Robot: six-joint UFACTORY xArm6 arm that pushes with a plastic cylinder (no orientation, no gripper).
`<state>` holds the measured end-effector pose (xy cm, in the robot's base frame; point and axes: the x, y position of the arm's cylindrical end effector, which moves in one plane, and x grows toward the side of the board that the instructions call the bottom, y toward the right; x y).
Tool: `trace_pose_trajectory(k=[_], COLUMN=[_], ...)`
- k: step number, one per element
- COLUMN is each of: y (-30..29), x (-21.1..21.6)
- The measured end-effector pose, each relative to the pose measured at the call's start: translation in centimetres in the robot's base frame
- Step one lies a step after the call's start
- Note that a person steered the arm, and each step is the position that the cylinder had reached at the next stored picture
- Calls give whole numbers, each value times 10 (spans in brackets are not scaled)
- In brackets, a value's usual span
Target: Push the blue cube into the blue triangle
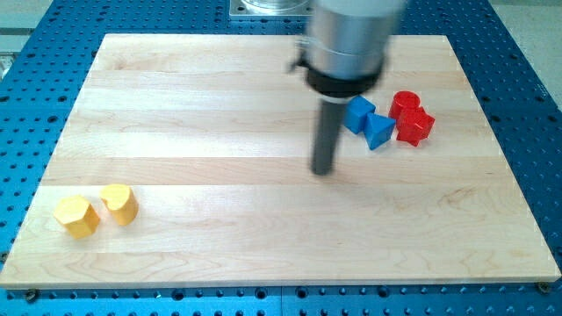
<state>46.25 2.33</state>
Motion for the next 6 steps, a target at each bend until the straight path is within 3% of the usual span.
trace_pose_trajectory(k=[1,2,4,5,6], y=[-14,26,84,65,28], x=[-71,-105,-72,-62,-17])
